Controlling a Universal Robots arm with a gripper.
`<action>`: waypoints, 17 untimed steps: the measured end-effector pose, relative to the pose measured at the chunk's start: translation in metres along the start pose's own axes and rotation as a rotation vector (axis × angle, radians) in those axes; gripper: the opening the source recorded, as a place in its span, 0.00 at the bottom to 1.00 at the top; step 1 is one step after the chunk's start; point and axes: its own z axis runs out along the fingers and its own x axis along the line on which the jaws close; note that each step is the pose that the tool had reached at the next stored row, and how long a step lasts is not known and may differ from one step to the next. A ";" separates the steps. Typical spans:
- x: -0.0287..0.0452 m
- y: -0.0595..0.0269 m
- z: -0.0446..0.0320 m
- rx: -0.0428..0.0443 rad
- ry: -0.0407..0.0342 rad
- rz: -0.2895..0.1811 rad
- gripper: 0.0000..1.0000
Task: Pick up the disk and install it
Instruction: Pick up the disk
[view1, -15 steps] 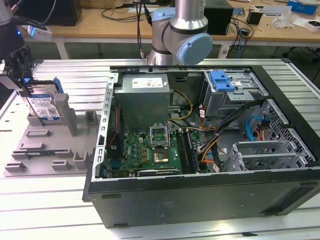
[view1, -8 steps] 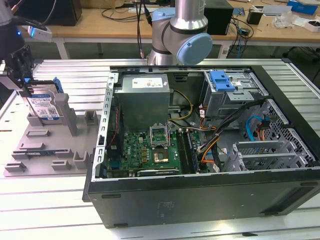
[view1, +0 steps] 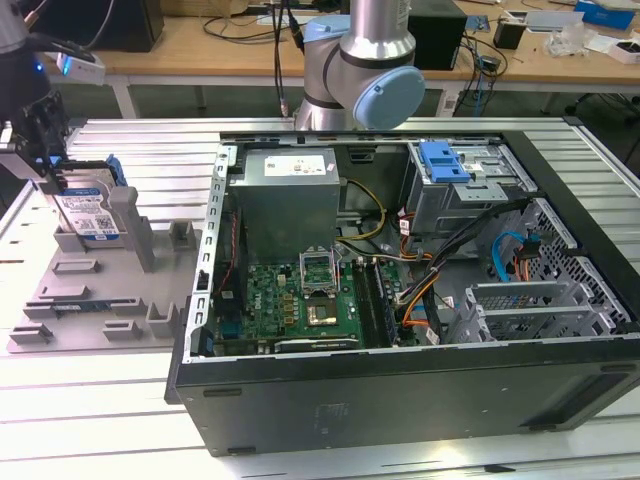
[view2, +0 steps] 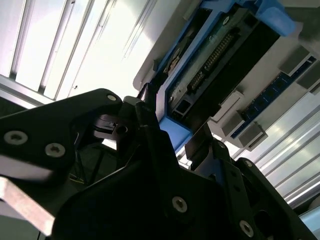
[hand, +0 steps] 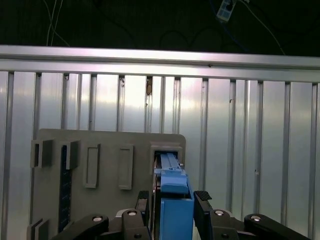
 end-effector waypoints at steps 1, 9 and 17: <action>-0.0001 0.0000 0.0004 0.0001 -0.0001 0.000 0.48; -0.0003 0.0007 0.0025 0.0004 -0.0018 0.000 0.39; -0.0003 0.0009 0.0036 -0.0001 -0.0021 0.000 0.39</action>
